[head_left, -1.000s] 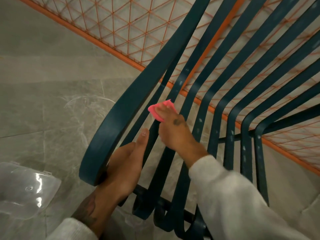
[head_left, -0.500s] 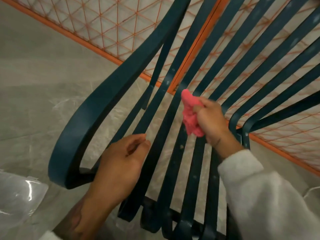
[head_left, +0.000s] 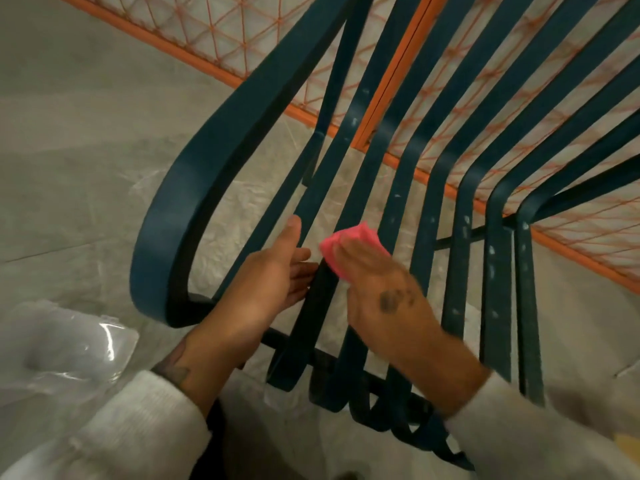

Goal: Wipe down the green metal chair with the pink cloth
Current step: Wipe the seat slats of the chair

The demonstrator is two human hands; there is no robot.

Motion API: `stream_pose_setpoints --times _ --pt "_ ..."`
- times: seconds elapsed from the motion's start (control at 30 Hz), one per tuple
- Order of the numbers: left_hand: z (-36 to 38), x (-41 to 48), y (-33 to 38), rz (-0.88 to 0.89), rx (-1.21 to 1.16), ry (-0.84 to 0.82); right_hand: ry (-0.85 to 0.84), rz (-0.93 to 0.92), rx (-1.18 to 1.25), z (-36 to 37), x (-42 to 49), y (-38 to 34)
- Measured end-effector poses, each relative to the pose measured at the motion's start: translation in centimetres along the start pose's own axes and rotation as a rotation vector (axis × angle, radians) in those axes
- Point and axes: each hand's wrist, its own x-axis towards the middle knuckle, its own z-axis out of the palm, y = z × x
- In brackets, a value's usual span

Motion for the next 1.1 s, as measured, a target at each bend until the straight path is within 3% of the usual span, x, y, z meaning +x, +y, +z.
stream_pose_setpoints --times 0.17,0.27,0.4,0.5,0.7,0.77,0.83,0.97,1.1 --pt "-0.3 0.0 -0.3 0.033 -0.014 0.047 -0.087 -0.096 0.109 0.0 -4.8 -2.8" --pt "-0.2 0.3 -0.4 0.03 -0.016 0.045 -0.076 -0.031 0.106 -0.9 -1.6 -0.6" --pt "-0.2 0.7 -0.3 0.018 -0.035 0.038 -0.128 0.177 -0.097 -3.1 6.3 1.8" --pt "-0.3 0.8 -0.3 0.021 -0.045 0.021 -0.145 0.309 -0.077 -5.2 11.0 3.4" --pt "-0.6 1.0 -0.5 0.012 -0.056 0.023 -0.113 0.383 0.012 -4.5 12.6 4.1" --pt "-0.7 0.9 -0.4 0.013 -0.042 0.006 -0.104 0.354 -0.017 -2.8 9.8 2.5" --pt "-0.6 0.5 -0.5 0.031 -0.001 -0.002 -0.054 0.153 -0.054 -0.6 5.0 -0.1" --pt "-0.3 -1.0 -0.5 0.107 0.101 0.012 0.044 -0.002 0.126 2.5 -1.3 -2.9" --pt "0.3 -1.8 -1.2 0.237 0.343 0.049 -0.017 0.139 0.494 -1.2 -1.3 -2.5"
